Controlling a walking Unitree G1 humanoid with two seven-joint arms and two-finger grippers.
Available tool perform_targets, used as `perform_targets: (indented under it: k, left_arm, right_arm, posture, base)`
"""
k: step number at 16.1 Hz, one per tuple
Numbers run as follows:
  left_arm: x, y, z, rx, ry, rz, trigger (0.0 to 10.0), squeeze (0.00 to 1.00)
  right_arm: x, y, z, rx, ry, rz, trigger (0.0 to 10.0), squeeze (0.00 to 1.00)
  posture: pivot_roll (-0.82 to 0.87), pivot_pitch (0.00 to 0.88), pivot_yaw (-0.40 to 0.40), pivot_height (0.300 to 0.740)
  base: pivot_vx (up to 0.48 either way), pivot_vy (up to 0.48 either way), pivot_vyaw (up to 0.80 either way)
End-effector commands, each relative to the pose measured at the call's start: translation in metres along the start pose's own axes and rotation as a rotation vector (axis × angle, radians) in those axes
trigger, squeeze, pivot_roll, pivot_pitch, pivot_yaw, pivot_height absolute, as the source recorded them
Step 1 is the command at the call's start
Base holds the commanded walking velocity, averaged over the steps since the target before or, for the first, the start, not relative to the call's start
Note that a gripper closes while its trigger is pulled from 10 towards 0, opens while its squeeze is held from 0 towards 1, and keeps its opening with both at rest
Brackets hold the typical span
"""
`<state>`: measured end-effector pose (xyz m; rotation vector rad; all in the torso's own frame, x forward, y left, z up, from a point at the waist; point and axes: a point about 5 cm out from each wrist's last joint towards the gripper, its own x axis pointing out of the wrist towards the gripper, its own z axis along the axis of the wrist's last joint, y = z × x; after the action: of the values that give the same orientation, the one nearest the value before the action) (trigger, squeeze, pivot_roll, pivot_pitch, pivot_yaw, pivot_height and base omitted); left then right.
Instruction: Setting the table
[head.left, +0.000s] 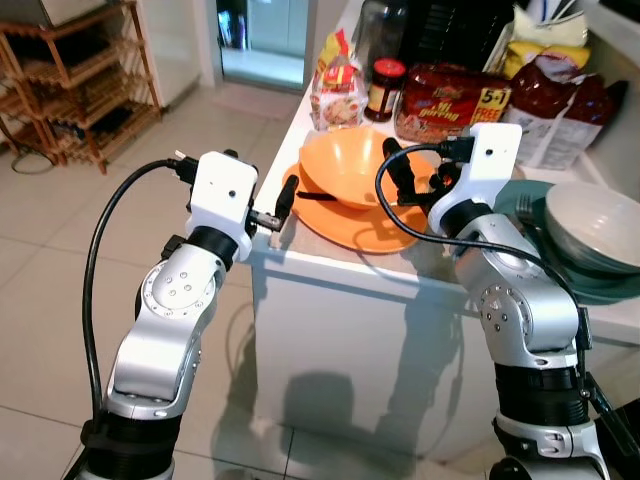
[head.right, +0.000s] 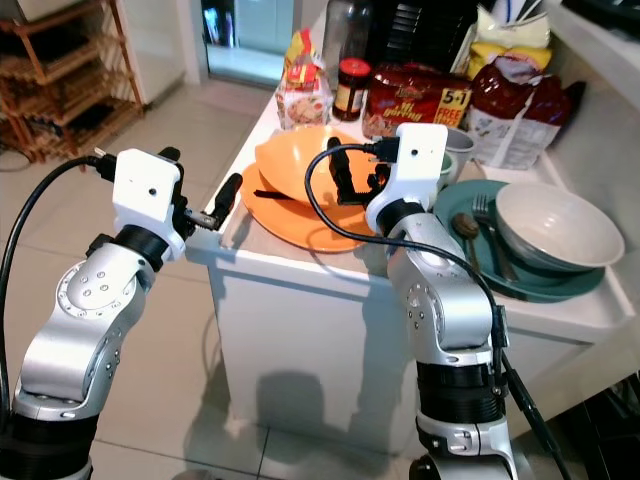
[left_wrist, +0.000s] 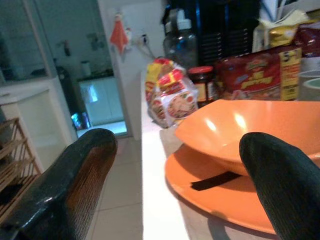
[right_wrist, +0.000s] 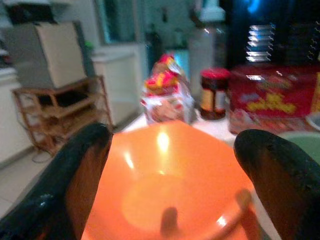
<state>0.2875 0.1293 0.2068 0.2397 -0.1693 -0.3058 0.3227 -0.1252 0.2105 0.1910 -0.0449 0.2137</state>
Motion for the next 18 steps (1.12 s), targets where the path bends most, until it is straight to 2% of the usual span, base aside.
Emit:
perform_targets:
  k: [1, 3, 4, 5, 6, 8, 9, 13, 15, 18]
  left_arm:
    - [0.0, -0.006, 0.006, 0.007, -0.024, -0.041, 10.0, 0.0]
    - [-0.001, -0.014, 0.008, 0.005, -0.035, -0.131, 10.0, 0.0]
    - [-0.002, -0.018, 0.009, 0.003, -0.043, -0.171, 10.0, 0.0]
    - [-0.003, -0.02, 0.01, 0.005, -0.051, -0.202, 10.0, 0.0]
    - [-0.004, -0.022, 0.011, 0.001, -0.055, -0.224, 10.0, 0.0]
    - [-0.007, -0.027, 0.011, 0.005, -0.058, -0.284, 10.0, 0.0]
    - [-0.008, -0.029, 0.011, 0.013, -0.056, -0.305, 10.0, 0.0]
    - [-0.009, -0.03, 0.011, 0.018, -0.056, -0.334, 10.0, 0.0]
    - [-0.011, -0.03, 0.01, 0.025, -0.051, -0.344, 10.0, 0.0]
    - [-0.013, -0.03, 0.01, 0.027, -0.051, -0.352, 10.0, 0.0]
  right_arm:
    - [0.0, -0.009, -0.001, 0.025, 0.04, -0.064, 10.0, 0.0]
    - [-0.002, -0.02, -0.008, 0.122, 0.122, -0.151, 10.0, 0.0]
    - [-0.003, -0.026, -0.011, 0.134, 0.151, -0.191, 10.0, 0.26]
    - [-0.004, -0.029, -0.013, 0.149, 0.163, -0.214, 10.0, 1.0]
    - [-0.003, -0.029, -0.013, 0.158, 0.167, -0.22, 10.0, 1.0]
    - [0.005, -0.026, -0.017, 0.25, 0.227, -0.203, 10.0, 1.0]
    - [0.011, -0.026, -0.019, 0.282, 0.252, -0.195, 10.0, 0.0]
    - [0.03, -0.026, -0.02, 0.344, 0.277, -0.179, 10.0, 0.0]
    - [0.041, -0.035, -0.027, 0.412, 0.322, -0.251, 10.0, 0.0]
    - [0.048, -0.034, -0.027, 0.477, 0.317, -0.232, 10.0, 0.0]
  posture:
    - [0.09, 0.0, -0.078, 0.74]
    - [0.09, 0.0, -0.074, 0.74]
    - [0.08, 0.0, -0.072, 0.74]
    - [0.08, 0.0, -0.073, 0.74]
    - [0.08, 0.0, -0.069, 0.74]
    - [0.08, 0.0, -0.066, 0.74]
    - [0.08, 0.0, -0.065, 0.74]
    - [0.09, 0.0, -0.066, 0.74]
    - [0.09, 0.0, -0.072, 0.74]
    - [0.11, 0.0, -0.082, 0.74]
  base:
    - [0.0, 0.0, 0.0]
    - [0.0, 0.0, 0.0]
    - [0.0, 0.0, 0.0]
    - [0.0, 0.0, 0.0]
    - [0.0, 0.0, 0.0]
    - [0.0, 0.0, 0.0]
    - [0.0, 0.0, 0.0]
    - [0.0, 0.0, 0.0]
    - [0.0, 0.0, 0.0]
    - [0.0, 0.0, 0.0]
